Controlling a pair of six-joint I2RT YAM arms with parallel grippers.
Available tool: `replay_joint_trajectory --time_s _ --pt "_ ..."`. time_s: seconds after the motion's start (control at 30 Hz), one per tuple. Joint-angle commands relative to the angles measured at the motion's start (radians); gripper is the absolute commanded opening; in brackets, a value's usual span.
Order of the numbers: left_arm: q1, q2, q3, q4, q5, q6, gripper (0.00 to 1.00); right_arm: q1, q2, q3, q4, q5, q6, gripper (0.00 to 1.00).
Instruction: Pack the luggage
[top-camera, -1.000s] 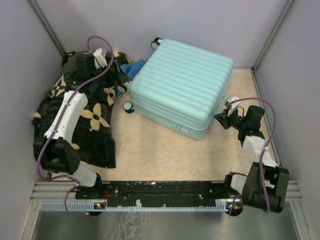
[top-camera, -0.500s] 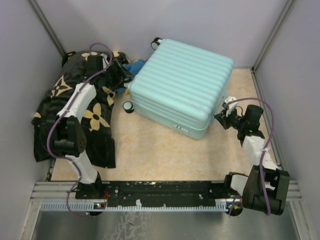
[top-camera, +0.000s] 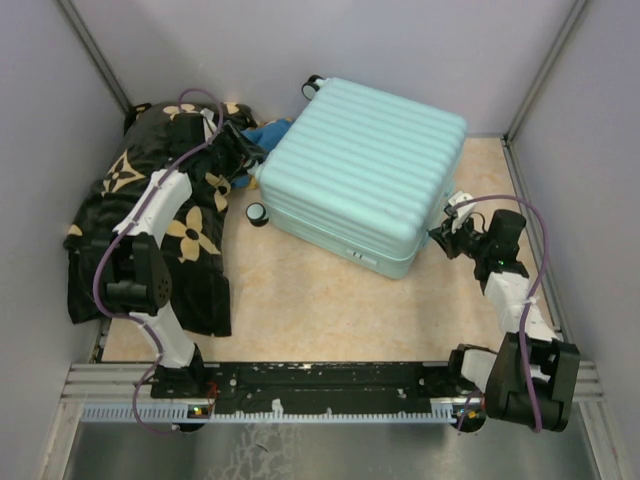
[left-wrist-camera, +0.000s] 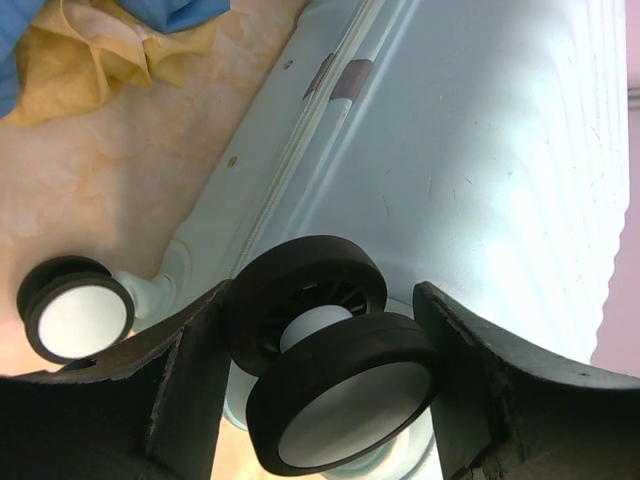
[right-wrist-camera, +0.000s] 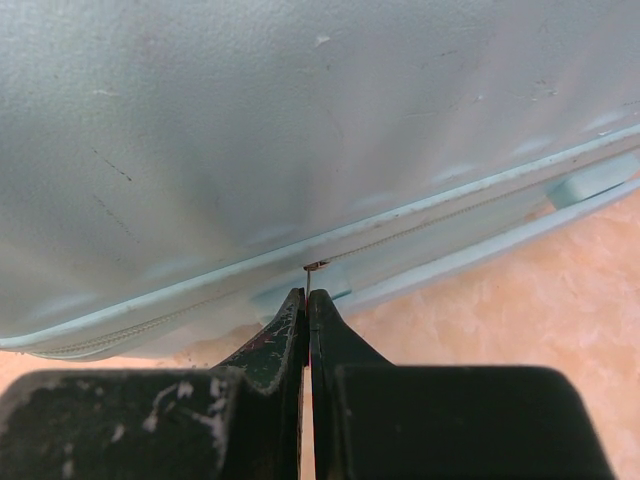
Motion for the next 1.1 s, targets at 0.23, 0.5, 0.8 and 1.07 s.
replay_joint_trajectory --time_s 0.23,0.5,0.8,1.07 --pt "0.053 0.001 -0.049 -0.091 0.035 0.258 0.0 -0.082 0.161 0.156 0.1 -0.036 -0.013 0.0" --pt "0.063 0.067 0.036 -0.153 0.03 0.423 0.0 -0.089 0.316 0.254 0.254 0.047 -0.016 0.0" --pt "0.08 0.123 0.111 -0.184 0.011 0.484 0.0 -0.143 0.465 0.401 0.368 0.112 0.044 0.0" --pt "0.091 0.237 0.251 -0.209 0.006 0.601 0.0 -0.14 0.471 0.405 0.296 0.043 0.052 0.0"
